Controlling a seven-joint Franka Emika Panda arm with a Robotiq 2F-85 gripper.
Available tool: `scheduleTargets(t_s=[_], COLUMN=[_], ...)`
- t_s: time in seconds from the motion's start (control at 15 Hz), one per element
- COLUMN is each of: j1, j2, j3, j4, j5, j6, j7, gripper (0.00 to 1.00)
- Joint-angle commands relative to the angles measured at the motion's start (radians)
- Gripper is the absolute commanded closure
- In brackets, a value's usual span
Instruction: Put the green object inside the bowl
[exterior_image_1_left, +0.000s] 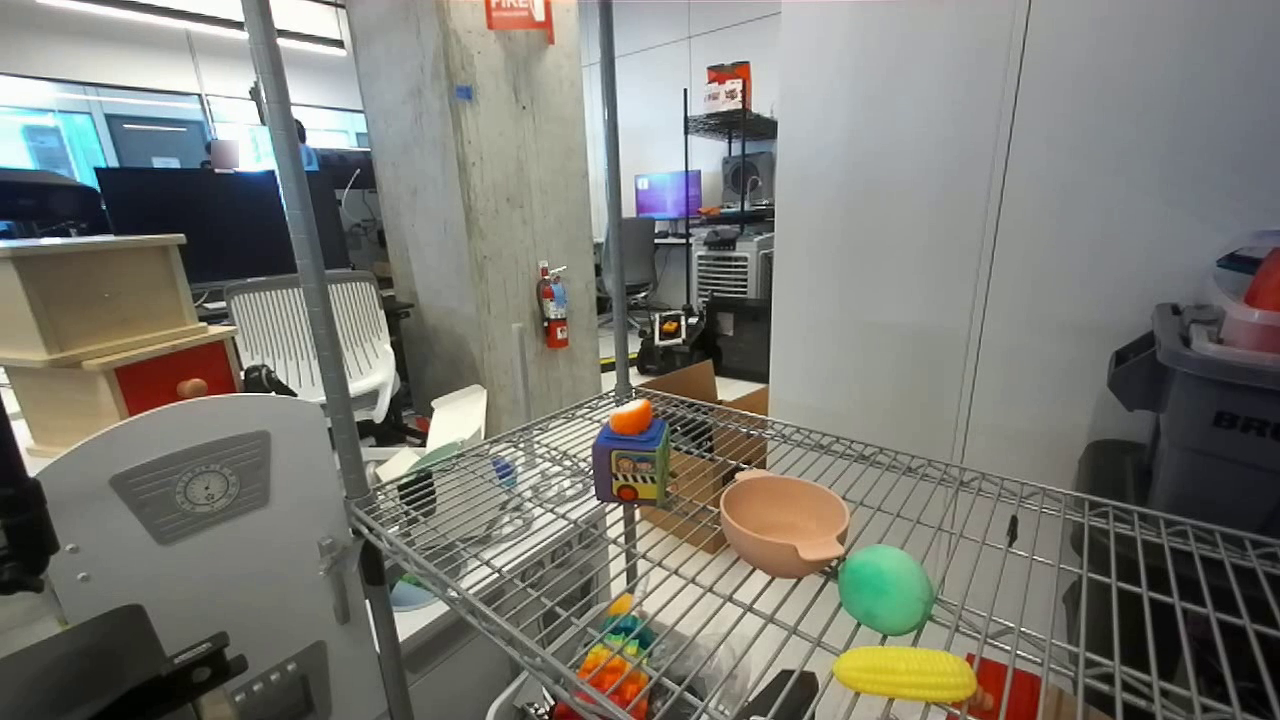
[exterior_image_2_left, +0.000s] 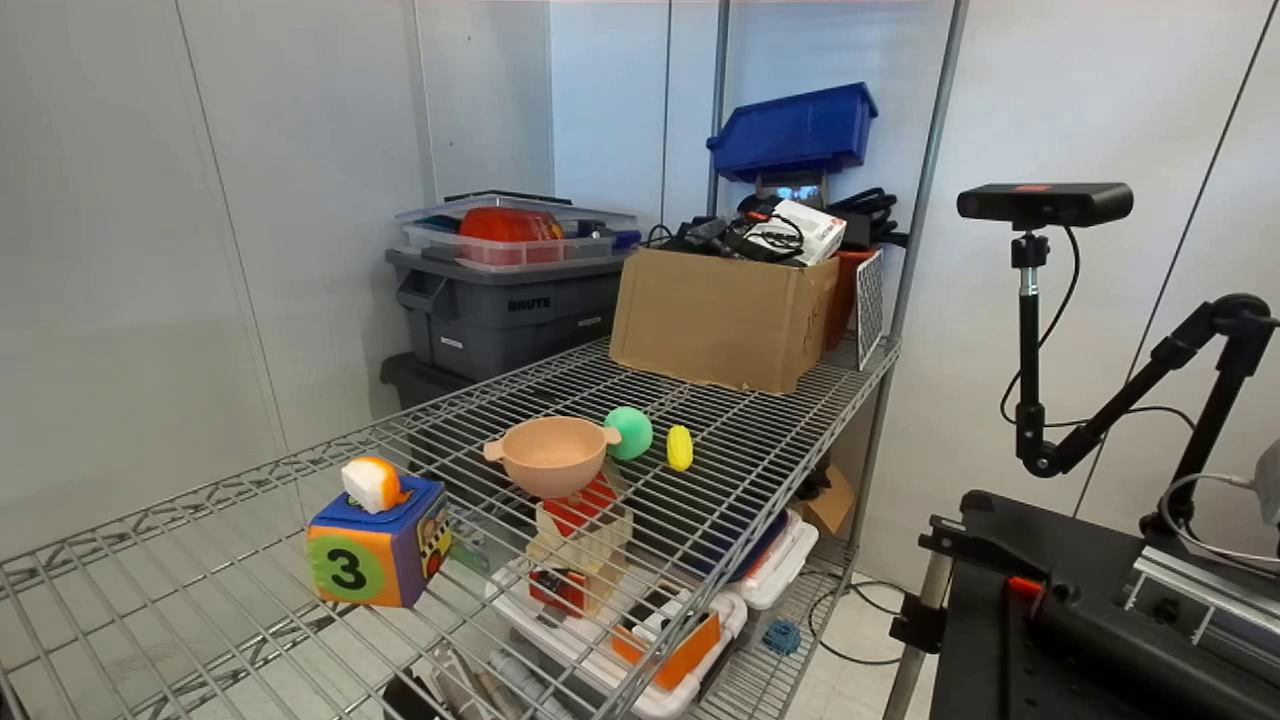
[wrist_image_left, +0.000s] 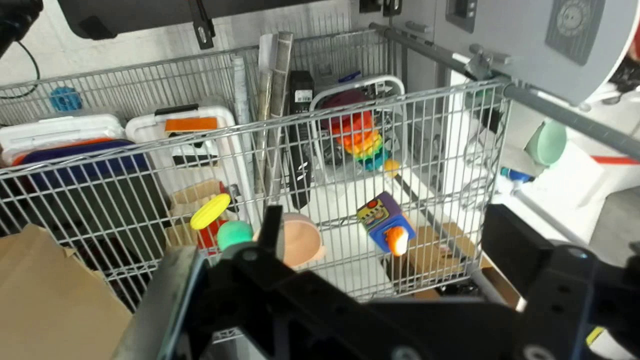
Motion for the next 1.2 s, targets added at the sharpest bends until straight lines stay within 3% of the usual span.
scheduleTargets(t_s=[0.0,0.67,0.8,1.13], j1=[-0.033,-0.065,-0.078,-0.131], j2=[0.252,0.84,0.968,1.253], j3=[-0.052,-0.014,-0.007,-0.035], j4=[0.162,0.448,0.545,0.84], j5=[0.042,0.235,0.241,0.193], j6=[0.092,0.404,0.415,0.313], j7=[0.019,0.204,0.278,0.489], gripper=[0.0,0.0,0.0,0.0])
